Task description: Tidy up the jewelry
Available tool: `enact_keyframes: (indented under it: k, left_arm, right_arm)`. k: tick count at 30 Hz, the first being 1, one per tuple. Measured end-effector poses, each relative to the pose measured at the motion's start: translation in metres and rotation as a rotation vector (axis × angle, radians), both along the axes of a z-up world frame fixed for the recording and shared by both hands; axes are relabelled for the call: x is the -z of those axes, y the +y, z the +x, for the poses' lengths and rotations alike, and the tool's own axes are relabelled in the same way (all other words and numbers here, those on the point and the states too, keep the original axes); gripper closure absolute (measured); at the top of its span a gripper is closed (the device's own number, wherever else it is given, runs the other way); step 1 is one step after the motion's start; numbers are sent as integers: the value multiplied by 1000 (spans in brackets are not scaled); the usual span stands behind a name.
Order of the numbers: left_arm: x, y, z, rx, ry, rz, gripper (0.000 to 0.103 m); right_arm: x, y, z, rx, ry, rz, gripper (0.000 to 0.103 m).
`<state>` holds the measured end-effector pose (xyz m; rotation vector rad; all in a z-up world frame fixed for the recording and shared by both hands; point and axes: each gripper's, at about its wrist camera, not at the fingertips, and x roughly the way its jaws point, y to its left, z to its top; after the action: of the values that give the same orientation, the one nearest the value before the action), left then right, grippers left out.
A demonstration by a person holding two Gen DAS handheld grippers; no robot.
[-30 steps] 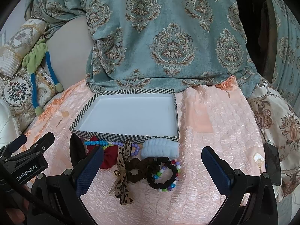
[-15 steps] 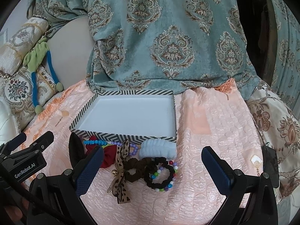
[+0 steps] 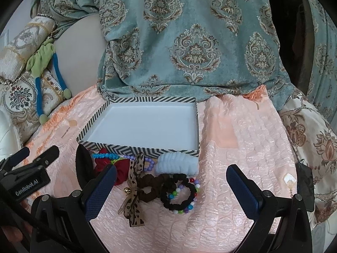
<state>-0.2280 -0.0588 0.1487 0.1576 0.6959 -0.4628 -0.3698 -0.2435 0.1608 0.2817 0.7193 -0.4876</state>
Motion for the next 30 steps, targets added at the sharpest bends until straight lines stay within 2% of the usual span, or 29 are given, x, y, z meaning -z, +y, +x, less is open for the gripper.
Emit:
enact_keyframes:
  k: [5,9,12,15,18,23,27,29,30]
  left_arm:
    - [3,13,19,-10,45,-5,1]
    - [9,25,32,-20,82,-17,1]
    - [15,32,42,-18,122,-24,1]
    - [22,37,49,-18,154,-32,1]
    - [32,36,53,-11,187,-36,1]
    - [58,26,64,9,322,-61,1]
    - [65,14,65,11,326,-58,1]
    - [70,6,67,18,327,-55,1]
    - [72,2,69,22,333,-53,1]
  right_arm:
    - [6,-7,-5,-13,12,0,0]
    - [13,-17,-11,-37,-11,48,1]
    - [21,-25,-14,-40,-4,67,7]
    - [31,-39,-18,-25,15,95,18]
    - [40,-53,-26,-12,11,138,22]
    - [47,-63,-28,-16,15,155,22]
    - [56,-70,-23,-27,23,178,24]
    - [60,-74,-17,-46,28,198,37]
    - [62,-76,-13,-56,32,208,39]
